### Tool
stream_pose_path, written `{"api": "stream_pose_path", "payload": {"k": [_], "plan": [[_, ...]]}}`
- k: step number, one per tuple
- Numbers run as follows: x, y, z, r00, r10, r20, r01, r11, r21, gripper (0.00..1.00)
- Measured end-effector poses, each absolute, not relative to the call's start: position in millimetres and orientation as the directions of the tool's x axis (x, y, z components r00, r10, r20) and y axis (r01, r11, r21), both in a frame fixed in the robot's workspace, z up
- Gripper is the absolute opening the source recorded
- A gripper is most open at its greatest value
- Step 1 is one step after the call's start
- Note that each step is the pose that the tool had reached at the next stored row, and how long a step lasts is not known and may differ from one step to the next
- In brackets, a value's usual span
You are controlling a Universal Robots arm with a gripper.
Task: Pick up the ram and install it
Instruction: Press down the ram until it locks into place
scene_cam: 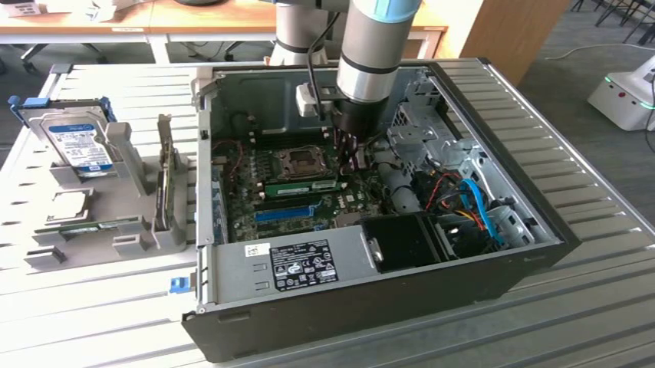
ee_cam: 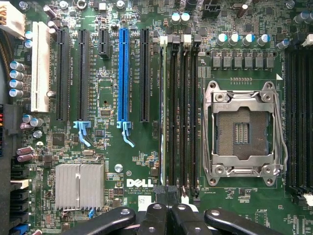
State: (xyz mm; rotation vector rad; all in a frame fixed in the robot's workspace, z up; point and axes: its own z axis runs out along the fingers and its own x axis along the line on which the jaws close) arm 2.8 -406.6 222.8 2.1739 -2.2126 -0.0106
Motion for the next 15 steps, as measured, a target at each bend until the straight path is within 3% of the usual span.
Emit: {"api": "stream_pose_path", "payload": {"k": [15], "plan": [[2.8, -406.6, 228.1, -0.017, -1.0, 0.023, -0.999, 0.018, 0.033, 0.11]]}}
